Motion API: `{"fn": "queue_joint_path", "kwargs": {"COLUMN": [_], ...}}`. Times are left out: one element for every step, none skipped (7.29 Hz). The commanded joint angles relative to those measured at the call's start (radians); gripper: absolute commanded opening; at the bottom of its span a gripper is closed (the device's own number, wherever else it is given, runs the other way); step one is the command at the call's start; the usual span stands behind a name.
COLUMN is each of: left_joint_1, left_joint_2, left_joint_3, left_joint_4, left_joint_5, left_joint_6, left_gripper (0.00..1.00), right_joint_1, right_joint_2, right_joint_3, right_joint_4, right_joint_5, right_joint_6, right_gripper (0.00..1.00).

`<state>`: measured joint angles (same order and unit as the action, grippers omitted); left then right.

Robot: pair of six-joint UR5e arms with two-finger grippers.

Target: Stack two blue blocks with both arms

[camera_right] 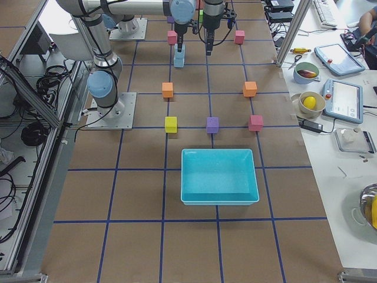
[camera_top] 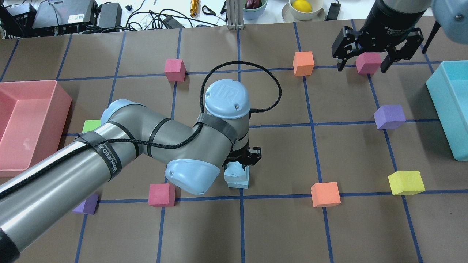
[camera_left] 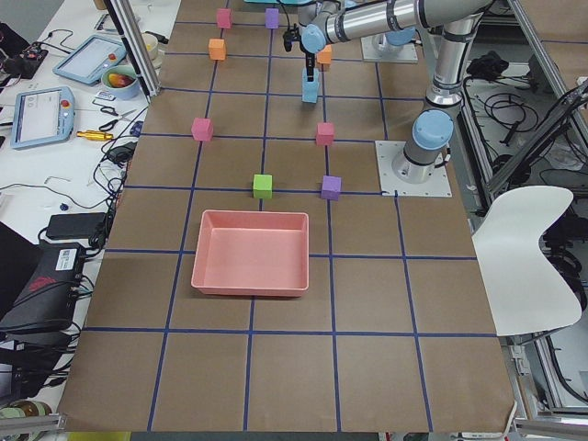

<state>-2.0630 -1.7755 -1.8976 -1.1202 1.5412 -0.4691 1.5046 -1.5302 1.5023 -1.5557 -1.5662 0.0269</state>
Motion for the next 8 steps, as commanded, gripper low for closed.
{"fn": "queue_joint_path", "kwargs": {"left_joint_1": [-0.015, -0.019, -0.017, -0.005, 0.033, 0.122, 0.197, 0.271], "left_joint_2": [-0.004, -0.009, -0.01, 0.01, 0.046, 0.059, 0.088, 0.108], "left_joint_3": [-0.008, -0.009, -0.006, 0.0, 0.012, 0.025, 0.049, 0.124], "left_joint_4": [0.023, 0.04, 0.043, 0.071, 0.076, 0.045, -0.001, -0.11], "left_joint_5": [-0.006, -0.006, -0.006, 0.003, 0.008, 0.007, 0.004, -0.004], "left_joint_6": [-0.002, -0.016, -0.008, 0.018, 0.115, 0.192, 0.245, 0.274], "left_gripper": [0.89, 0.96, 0.97, 1.0, 1.0, 1.0, 1.0, 1.0], "right_joint_1": [0.008, 0.009, 0.011, 0.012, 0.023, 0.038, 0.039, 0.039], "right_joint_2": [-0.004, -0.008, -0.011, -0.013, -0.013, -0.013, -0.012, -0.011], "right_joint_3": [0.001, 0.001, 0.001, 0.001, -0.002, -0.001, -0.002, -0.001], "right_joint_4": [0.002, 0.002, 0.011, 0.037, 0.036, 0.035, 0.034, 0.034], "right_joint_5": [0.0, -0.002, -0.002, 0.0, 0.001, 0.002, 0.002, 0.0], "right_joint_6": [-0.007, -0.033, -0.042, -0.045, -0.047, -0.047, -0.047, -0.047], "right_gripper": [1.0, 1.0, 1.0, 1.0, 1.0, 1.0, 1.0, 1.0]}}
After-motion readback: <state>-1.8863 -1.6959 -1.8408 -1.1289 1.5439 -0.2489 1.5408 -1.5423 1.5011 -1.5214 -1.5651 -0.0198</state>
